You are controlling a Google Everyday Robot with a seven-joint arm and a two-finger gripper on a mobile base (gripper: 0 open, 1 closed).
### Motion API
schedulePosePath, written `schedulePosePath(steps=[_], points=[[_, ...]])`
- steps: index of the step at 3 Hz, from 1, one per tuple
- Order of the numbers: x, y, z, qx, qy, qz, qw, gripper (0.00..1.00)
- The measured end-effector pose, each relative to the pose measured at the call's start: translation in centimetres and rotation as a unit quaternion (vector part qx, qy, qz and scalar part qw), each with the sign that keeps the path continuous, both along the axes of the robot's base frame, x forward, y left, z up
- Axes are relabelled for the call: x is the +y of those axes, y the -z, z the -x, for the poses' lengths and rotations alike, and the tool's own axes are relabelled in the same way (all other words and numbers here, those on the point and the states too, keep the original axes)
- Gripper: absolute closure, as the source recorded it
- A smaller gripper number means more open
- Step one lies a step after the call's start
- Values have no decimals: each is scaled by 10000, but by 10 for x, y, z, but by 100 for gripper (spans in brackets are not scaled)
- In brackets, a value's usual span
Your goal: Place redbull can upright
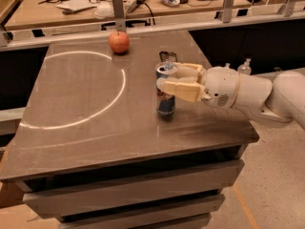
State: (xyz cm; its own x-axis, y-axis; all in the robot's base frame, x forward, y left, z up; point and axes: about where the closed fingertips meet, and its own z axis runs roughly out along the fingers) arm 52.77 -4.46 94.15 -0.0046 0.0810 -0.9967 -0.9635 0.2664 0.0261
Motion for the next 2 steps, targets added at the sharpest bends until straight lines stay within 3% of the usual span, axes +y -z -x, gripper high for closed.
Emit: schedulePosePath(steps=[1, 2], points=[[-2, 3, 3, -21, -45, 29, 10000, 9], [-12, 6, 8, -28, -24, 108, 9999, 0]])
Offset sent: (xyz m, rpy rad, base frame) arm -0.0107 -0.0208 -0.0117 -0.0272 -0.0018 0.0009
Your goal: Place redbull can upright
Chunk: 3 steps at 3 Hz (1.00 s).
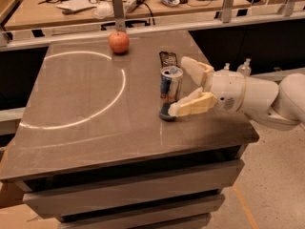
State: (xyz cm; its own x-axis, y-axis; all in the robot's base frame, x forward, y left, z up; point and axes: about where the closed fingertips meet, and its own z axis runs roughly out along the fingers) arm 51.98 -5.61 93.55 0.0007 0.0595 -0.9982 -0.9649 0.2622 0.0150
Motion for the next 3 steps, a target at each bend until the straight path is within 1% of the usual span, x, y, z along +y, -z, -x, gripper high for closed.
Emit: schedulePosePath(steps=[1, 2, 3], points=[[-9, -1, 3, -17, 72, 71, 9999, 0], [-55, -10, 11, -77, 552, 555, 9969, 0], [-93, -21, 16, -128, 998, 960, 9903, 0]])
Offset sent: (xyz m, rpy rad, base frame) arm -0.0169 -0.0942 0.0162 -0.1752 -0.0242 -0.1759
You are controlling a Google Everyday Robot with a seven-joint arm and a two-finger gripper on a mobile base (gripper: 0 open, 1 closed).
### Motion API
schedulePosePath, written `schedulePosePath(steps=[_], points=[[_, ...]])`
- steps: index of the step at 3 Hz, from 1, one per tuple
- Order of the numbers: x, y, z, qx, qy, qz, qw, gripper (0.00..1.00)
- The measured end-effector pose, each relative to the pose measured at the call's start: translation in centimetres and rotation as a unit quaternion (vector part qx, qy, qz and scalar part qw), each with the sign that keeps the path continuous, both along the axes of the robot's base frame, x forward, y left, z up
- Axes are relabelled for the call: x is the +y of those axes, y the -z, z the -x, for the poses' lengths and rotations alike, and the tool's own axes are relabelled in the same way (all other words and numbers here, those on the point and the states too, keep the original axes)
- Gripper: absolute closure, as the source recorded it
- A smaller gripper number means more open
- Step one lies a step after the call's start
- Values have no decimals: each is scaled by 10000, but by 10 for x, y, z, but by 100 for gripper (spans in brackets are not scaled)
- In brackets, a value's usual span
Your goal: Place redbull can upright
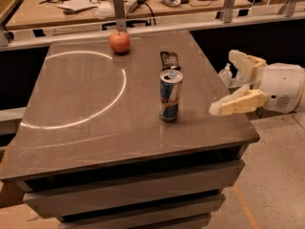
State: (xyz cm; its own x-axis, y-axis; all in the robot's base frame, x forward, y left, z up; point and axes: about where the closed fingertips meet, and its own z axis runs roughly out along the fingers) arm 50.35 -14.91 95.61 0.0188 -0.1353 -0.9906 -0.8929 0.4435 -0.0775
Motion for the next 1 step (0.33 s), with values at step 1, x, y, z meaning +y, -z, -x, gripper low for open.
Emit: schedulePosePath(steps=[1], points=[[-3, -1, 0, -5, 33, 32, 10000, 0]])
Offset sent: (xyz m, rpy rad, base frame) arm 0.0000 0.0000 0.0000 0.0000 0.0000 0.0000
